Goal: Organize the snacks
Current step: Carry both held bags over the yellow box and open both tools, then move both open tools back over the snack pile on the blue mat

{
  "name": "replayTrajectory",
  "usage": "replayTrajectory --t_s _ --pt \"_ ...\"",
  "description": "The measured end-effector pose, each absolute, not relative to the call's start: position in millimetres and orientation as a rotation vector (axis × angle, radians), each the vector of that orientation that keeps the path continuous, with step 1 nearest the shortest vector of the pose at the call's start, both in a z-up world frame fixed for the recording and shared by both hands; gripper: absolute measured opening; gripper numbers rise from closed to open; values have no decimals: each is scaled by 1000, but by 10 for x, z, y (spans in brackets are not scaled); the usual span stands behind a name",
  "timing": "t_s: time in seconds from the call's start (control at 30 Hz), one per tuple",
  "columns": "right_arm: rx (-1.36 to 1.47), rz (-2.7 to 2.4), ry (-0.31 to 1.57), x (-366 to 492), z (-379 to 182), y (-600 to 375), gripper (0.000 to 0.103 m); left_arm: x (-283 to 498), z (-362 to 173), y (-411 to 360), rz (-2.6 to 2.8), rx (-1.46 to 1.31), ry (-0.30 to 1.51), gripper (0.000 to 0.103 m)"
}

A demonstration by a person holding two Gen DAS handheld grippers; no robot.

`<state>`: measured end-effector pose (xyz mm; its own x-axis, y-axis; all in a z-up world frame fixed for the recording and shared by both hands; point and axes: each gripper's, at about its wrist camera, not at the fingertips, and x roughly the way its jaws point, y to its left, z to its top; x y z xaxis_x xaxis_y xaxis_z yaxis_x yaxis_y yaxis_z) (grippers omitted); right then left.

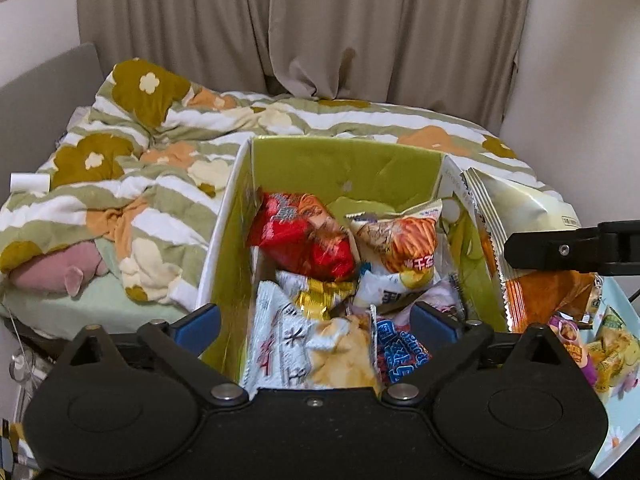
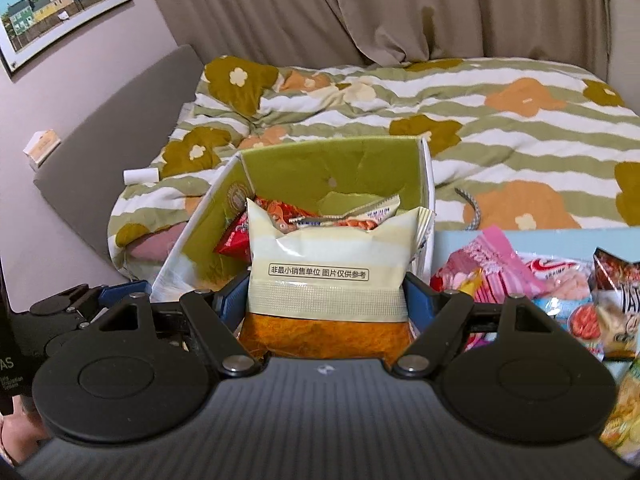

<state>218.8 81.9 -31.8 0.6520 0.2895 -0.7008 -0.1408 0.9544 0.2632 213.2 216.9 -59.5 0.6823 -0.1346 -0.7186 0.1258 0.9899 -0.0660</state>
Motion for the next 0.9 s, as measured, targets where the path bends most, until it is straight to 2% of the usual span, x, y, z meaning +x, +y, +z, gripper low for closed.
replayTrajectory --t_s 0.53,0.73,0.9 --pt "144 278 844 2153 -399 1020 94 1888 -403 2272 -37 -47 782 103" --pt "180 286 850 2149 -509 1030 103 1825 -440 2306 0 -43 786 103" --pt "186 274 840 2078 -569 1015 103 1763 -473 2330 2 -65 796 103"
